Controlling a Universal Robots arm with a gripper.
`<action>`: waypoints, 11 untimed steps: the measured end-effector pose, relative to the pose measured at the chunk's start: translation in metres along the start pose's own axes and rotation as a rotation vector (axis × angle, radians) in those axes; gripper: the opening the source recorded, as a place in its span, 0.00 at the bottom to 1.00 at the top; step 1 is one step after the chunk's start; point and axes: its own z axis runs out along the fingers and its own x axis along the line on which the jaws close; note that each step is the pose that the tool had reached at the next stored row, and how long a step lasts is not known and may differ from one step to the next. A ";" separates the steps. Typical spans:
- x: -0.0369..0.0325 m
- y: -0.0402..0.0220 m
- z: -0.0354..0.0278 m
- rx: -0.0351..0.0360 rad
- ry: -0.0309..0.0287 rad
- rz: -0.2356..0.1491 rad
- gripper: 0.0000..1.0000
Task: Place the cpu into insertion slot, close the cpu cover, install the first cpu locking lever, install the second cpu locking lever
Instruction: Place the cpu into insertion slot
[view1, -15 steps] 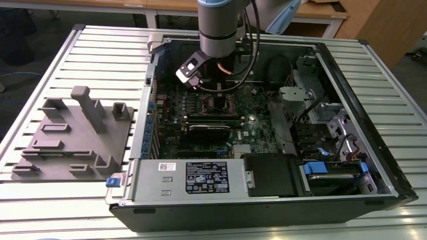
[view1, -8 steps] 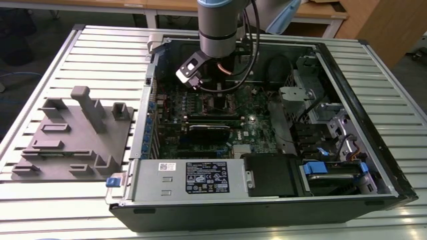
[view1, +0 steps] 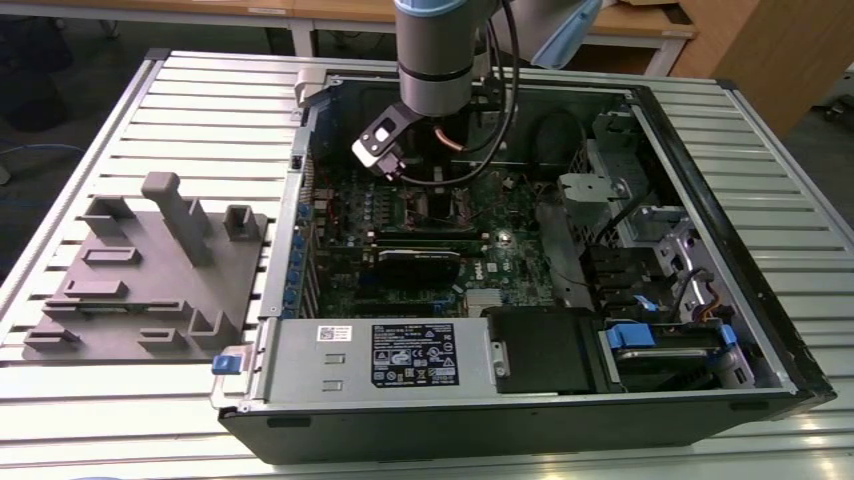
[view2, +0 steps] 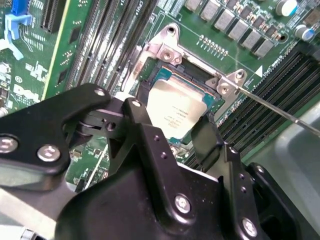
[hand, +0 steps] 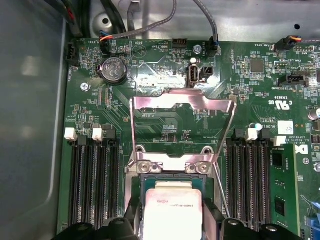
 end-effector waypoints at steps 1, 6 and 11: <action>0.0000 0.0000 0.0000 0.0000 0.0000 0.000 0.61; -0.0001 0.0003 -0.0030 0.0000 -0.0001 0.000 0.61; -0.0002 0.0011 -0.0124 0.0000 -0.0004 0.000 0.61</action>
